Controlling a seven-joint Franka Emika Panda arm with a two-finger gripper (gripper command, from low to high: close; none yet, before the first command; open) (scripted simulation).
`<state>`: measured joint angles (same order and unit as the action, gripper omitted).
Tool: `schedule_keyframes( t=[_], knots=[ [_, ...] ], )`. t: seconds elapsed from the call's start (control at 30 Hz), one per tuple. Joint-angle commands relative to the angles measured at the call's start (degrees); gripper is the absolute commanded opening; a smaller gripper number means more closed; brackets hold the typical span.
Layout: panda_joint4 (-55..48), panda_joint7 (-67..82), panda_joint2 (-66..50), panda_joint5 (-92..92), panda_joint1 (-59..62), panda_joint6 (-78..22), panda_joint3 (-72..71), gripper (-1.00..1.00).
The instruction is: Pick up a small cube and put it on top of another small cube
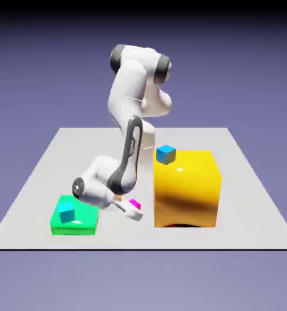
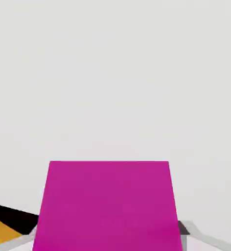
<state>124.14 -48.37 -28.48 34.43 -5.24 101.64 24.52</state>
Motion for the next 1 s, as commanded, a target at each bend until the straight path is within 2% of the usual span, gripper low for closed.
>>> schedule_keyframes(
  t=[0.0,0.13,0.27,0.6,0.67,0.87,0.9,0.97],
  knots=[
    [-1.03,2.36,2.08,-0.27,-0.17,0.09,-1.26,-1.00],
    [-4.93,10.79,10.36,-1.22,-0.53,-0.35,-6.64,-1.00],
    [-6.75,9.09,18.16,-5.94,1.92,-7.74,-14.94,-1.00],
    [-6.17,-11.25,30.23,-20.27,10.83,-32.01,-33.72,-1.00],
    [-5.81,-12.55,29.85,-20.59,11.11,-32.66,-33.79,-1.00],
    [5.78,-11.39,32.92,-19.64,10.36,-24.11,-34.62,-1.00],
    [5.78,-11.39,32.92,-19.64,10.36,-24.11,-34.62,1.00],
    [3.71,-11.60,32.38,-19.81,10.49,-25.64,-34.47,1.00]
  ],
)
